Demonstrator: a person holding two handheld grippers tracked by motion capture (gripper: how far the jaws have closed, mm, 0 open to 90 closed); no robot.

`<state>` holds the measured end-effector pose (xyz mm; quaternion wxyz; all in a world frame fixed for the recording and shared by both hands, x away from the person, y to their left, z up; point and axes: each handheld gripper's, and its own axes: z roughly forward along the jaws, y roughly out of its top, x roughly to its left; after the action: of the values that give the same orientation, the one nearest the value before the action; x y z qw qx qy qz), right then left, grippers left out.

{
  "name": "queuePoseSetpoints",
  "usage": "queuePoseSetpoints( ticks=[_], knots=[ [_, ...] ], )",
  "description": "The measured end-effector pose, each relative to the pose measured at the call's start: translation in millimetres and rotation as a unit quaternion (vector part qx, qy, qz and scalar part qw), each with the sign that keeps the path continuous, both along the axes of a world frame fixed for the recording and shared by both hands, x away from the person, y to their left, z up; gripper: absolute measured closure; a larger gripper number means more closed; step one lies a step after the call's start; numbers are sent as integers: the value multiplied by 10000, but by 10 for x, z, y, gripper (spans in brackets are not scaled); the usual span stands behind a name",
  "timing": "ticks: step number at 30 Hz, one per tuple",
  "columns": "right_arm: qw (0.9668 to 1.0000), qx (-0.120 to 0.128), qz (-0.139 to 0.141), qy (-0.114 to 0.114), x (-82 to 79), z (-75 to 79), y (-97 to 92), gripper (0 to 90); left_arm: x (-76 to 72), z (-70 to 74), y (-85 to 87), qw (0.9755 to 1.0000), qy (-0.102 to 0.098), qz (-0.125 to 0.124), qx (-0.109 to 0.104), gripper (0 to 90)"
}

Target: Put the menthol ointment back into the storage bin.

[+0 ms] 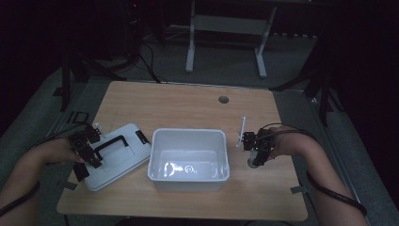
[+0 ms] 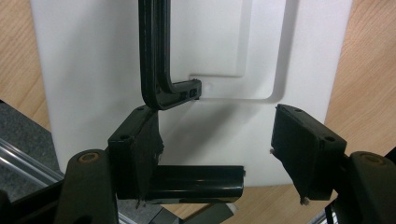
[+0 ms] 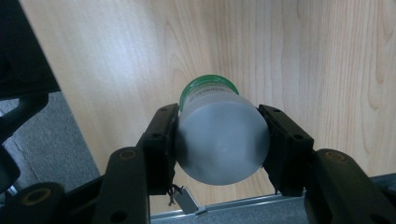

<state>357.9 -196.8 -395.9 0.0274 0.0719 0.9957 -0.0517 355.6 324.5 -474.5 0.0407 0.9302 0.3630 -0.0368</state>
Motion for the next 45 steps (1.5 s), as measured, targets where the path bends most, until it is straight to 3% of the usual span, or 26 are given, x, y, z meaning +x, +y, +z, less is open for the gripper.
queuePoseSetpoints(
  ticks=[5, 12, 13, 24, 35, 45],
  knots=[
    [9998, -104, 159, -17, -51, 120, 113, 501, -7, 20, 12, 10000, -29, 12, -3, 322],
    [9996, 21, 246, -106, -88, 335, 238, 501, -2, 24, 27, 10000, -75, 27, 2, 322],
    [9996, 32, 269, -127, -107, 424, 302, 501, -4, 14, 13, 10000, -58, 24, 10, 322],
    [9985, 70, 508, -165, -151, 672, 591, 501, 4, 7, -8, 10000, -59, 16, 55, 322],
    [9963, 204, 811, -209, -182, 711, 917, 501, -12, 13, 45, 10000, -56, 40, 64, 322],
    [9949, 205, 987, -78, -212, 552, 1157, 501, -11, -8, 26, 9999, -37, 30, 97, 322]
  ],
)
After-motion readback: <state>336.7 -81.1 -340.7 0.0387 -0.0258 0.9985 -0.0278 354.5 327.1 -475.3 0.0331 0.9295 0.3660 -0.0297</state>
